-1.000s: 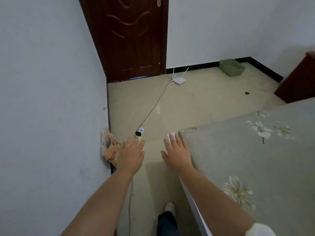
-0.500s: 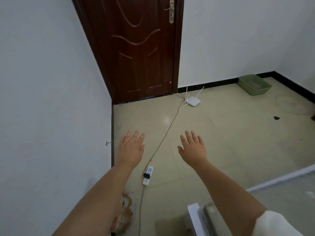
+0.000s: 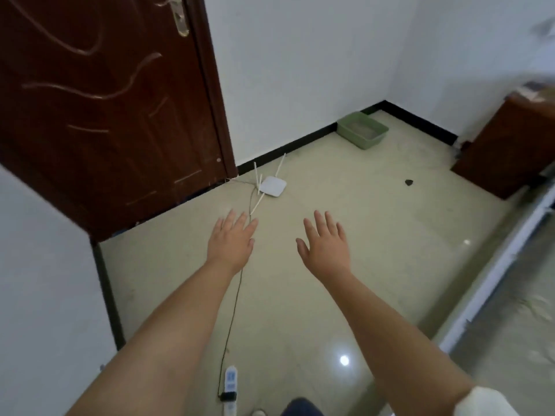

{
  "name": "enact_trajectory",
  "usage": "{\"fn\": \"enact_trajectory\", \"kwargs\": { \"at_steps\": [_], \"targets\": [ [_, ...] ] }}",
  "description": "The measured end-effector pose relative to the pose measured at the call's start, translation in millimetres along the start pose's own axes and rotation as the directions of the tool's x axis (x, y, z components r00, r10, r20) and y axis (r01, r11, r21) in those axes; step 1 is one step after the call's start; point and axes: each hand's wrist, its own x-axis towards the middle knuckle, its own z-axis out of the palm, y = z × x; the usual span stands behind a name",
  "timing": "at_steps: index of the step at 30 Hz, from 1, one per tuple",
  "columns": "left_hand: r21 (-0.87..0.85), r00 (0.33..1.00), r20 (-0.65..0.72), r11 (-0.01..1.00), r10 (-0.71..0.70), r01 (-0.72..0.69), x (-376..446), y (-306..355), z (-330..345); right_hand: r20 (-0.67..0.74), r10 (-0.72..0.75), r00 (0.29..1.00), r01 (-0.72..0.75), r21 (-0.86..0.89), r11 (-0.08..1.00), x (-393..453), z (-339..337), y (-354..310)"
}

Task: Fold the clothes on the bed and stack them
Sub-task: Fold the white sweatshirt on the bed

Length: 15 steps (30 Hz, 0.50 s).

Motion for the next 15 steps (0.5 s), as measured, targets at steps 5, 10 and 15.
{"fn": "enact_trajectory", "kwargs": {
  "at_steps": [5,10,15],
  "targets": [
    [-0.045,0.958,-0.002,0.957,0.286,-0.286,111,96,-1,0.018,0.261,0.965,-0.261,-0.007,0.965,45,4,97],
    [-0.033,0.877,-0.023,0.877,0.479,-0.480,221,201,-10,0.009,0.451,0.893,-0.451,-0.013,0.893,91,-3,215],
    [-0.003,0.793,-0.019,0.793,0.609,-0.609,330,309,-39,-0.061,0.624,0.779,-0.625,0.009,0.781,138,-31,339]
  ]
}}
